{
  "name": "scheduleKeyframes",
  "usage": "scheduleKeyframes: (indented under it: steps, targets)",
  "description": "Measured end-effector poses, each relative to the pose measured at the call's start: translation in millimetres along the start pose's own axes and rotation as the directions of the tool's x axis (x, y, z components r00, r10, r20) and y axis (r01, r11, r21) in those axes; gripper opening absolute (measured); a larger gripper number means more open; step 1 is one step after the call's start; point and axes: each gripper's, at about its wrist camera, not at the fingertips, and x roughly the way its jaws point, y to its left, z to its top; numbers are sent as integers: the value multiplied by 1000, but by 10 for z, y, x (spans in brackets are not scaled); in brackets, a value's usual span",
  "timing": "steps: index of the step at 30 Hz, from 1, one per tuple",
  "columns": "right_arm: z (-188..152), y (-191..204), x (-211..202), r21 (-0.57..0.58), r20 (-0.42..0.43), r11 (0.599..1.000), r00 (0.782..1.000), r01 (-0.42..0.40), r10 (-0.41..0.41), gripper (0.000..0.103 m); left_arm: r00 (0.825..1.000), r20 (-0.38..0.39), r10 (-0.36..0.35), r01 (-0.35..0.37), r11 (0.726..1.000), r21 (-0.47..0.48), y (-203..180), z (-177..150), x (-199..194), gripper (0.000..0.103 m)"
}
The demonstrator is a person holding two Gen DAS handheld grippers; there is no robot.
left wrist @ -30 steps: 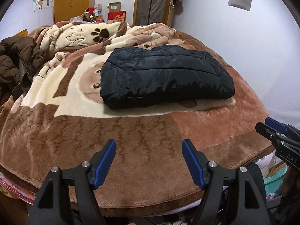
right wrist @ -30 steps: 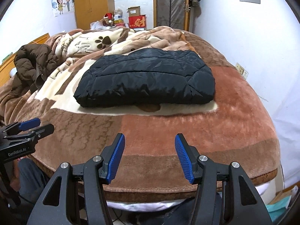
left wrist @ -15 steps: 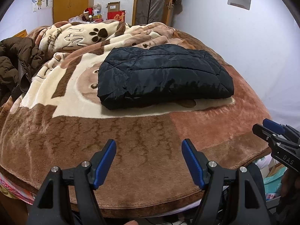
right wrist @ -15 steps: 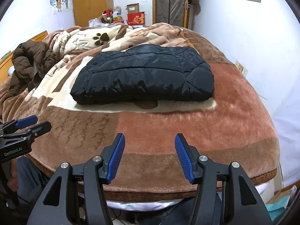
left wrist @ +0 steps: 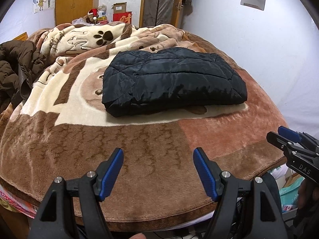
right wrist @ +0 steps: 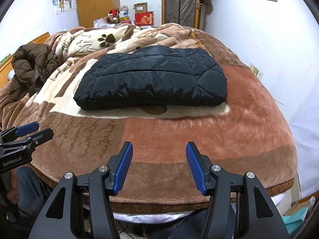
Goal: Fold large clothes
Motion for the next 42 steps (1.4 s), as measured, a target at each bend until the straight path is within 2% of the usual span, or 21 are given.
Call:
scheduleKeyframes:
  steps: [25,35,42]
  targets:
    - [4,-2,-9,2,0,1000,1000,0,0,56,999,3,-48,48,998,33,-85,-22,-49,74]
    - [-5,-17,-4,3,-3,1000,1000,-1,1,56,998,-17,-53,53,998,15,-70,-21,-1,74]
    - [-22,-41,25,1,-14,1000,1000,0,0,56,998,14,-55,54,997,50,-164,-37,-35,74]
